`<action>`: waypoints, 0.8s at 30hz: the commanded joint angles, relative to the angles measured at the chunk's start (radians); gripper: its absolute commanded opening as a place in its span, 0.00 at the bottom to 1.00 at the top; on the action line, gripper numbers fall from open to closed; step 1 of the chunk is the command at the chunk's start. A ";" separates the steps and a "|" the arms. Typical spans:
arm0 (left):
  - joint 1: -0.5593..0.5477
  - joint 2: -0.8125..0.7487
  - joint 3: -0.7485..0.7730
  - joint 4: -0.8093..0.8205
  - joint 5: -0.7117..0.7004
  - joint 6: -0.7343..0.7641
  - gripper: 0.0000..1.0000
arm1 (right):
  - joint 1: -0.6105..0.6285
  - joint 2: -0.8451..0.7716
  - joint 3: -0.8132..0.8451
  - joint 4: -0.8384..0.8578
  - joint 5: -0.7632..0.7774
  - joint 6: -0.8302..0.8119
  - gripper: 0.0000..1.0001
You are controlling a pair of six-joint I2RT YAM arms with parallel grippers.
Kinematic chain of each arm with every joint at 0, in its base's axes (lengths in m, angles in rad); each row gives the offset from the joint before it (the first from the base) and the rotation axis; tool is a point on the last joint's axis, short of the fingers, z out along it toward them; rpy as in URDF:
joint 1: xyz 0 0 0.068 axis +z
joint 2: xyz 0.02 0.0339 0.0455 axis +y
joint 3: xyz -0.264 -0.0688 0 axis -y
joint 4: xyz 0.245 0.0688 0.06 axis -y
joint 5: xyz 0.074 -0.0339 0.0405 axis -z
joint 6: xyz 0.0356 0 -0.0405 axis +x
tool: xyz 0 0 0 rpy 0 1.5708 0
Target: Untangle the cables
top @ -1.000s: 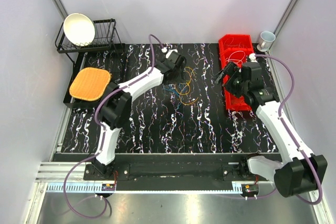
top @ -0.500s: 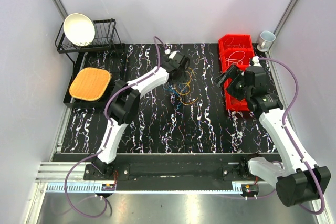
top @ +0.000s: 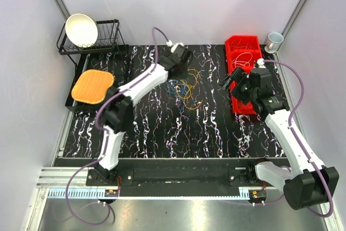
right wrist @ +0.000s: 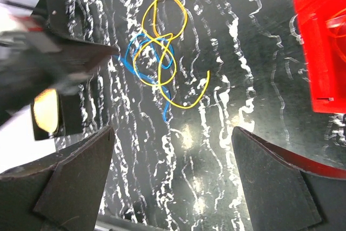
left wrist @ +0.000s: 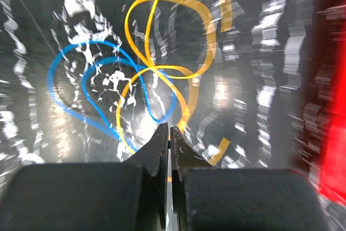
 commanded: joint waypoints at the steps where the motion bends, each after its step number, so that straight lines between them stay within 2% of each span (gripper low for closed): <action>1: -0.003 -0.272 0.074 0.007 0.031 0.102 0.00 | 0.008 0.029 -0.008 0.102 -0.076 0.034 0.94; 6: -0.003 -0.386 0.163 -0.008 0.157 0.228 0.00 | 0.006 0.054 -0.004 0.179 -0.159 0.049 0.94; 10: -0.004 -0.469 0.334 -0.010 0.301 0.308 0.00 | 0.006 0.040 -0.022 0.230 -0.174 0.057 0.94; 13: -0.004 -0.550 0.364 0.049 0.364 0.351 0.00 | 0.008 0.016 -0.045 0.273 -0.185 0.063 0.94; 14: -0.004 -0.576 0.338 0.111 0.366 0.365 0.00 | 0.006 0.008 -0.053 0.291 -0.206 0.063 0.94; 20: 0.001 -0.792 -0.053 0.373 0.397 0.360 0.00 | 0.008 -0.020 -0.105 0.416 -0.309 0.089 0.95; 24: 0.004 -0.852 -0.211 0.423 0.378 0.333 0.00 | 0.006 0.002 -0.103 0.431 -0.348 0.112 0.95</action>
